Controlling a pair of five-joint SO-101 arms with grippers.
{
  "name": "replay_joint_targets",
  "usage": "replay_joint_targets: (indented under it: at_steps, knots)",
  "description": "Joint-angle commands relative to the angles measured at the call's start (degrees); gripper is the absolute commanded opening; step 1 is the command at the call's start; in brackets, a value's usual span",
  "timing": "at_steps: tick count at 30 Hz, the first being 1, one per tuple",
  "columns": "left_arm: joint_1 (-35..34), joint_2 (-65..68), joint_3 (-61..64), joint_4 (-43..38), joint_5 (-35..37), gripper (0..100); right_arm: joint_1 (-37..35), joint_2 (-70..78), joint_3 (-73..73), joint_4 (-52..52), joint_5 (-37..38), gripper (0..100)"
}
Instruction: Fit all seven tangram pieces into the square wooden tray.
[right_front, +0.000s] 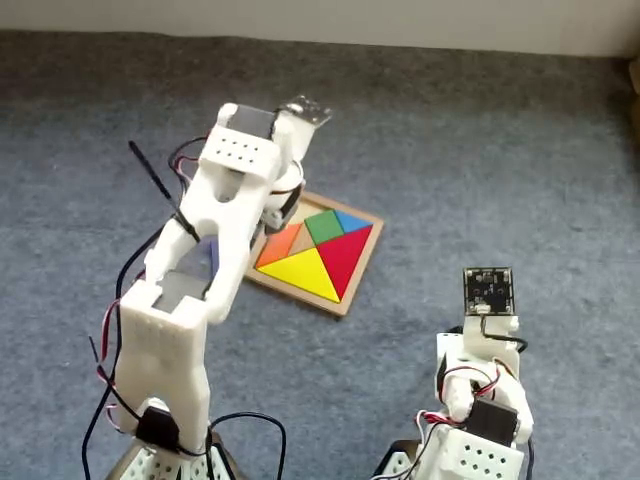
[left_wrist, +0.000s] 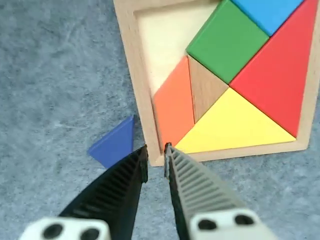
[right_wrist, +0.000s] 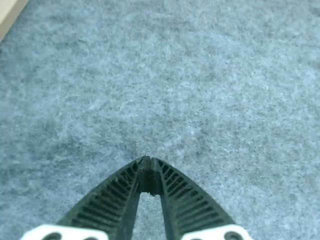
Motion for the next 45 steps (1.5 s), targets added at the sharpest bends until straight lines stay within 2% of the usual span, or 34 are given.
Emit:
replay_joint_targets:
  at_steps: [1, 4, 8, 14, 22, 45]
  knots:
    - [-4.18, -4.44, 0.04, 1.76, -0.88, 17, 0.75, -1.36, 5.58, 0.04, 0.00, 0.9]
    - [-8.84, -4.44, 0.04, 1.58, -0.97, 25, 0.75, -1.36, 5.58, 0.04, 0.00, 0.9]
    - [-13.49, -4.26, 0.22, 0.70, -7.65, 25, 0.75, -1.36, 5.58, 0.04, 0.00, 0.9]
    - [-14.73, -0.22, 4.18, 0.62, -16.53, 25, 0.75, -1.36, 5.58, 0.04, 0.00, 0.9]
    - [-17.98, 9.71, 1.19, -3.08, -20.84, 26, 0.75, -1.36, 5.58, 0.04, 0.00, 0.9]
    - [-14.55, 11.91, 1.19, -9.14, -20.84, 25, 0.66, -1.36, 5.58, -0.13, 0.00, 0.9]
